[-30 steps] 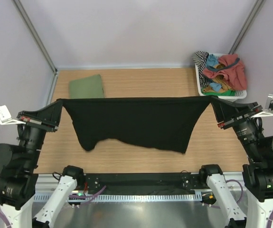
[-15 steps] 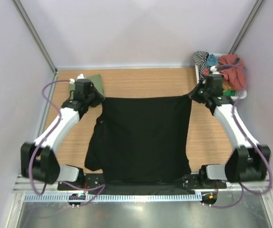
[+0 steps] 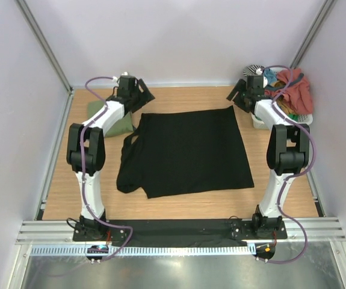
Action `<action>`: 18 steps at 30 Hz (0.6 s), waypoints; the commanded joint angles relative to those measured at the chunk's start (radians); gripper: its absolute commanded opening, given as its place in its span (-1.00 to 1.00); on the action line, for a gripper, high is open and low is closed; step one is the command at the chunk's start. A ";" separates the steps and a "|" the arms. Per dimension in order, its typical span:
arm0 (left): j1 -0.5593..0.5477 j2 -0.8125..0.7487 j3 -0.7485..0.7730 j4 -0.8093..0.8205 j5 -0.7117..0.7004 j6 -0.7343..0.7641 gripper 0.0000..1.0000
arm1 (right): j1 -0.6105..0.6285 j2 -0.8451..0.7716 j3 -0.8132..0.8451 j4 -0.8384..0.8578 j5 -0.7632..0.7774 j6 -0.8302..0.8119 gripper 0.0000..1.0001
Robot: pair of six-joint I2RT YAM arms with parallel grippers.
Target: Fold and stack the tank tops
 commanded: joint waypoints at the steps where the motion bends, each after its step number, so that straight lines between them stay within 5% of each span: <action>1: 0.005 -0.038 0.045 -0.052 -0.018 0.040 0.73 | -0.007 -0.070 0.015 0.034 0.093 0.028 0.60; 4: 0.007 -0.165 -0.088 -0.011 -0.101 0.041 0.73 | -0.006 -0.173 -0.093 0.080 0.075 0.024 0.57; 8: 0.023 -0.214 -0.111 -0.112 -0.172 0.037 0.65 | -0.006 -0.331 -0.260 0.132 0.020 0.053 0.20; 12: 0.060 -0.133 -0.073 -0.172 -0.137 0.025 0.54 | -0.006 -0.497 -0.484 0.189 -0.048 0.073 0.03; 18: 0.092 0.074 0.093 -0.295 -0.065 0.019 0.29 | -0.004 -0.637 -0.599 0.146 -0.045 0.034 -0.07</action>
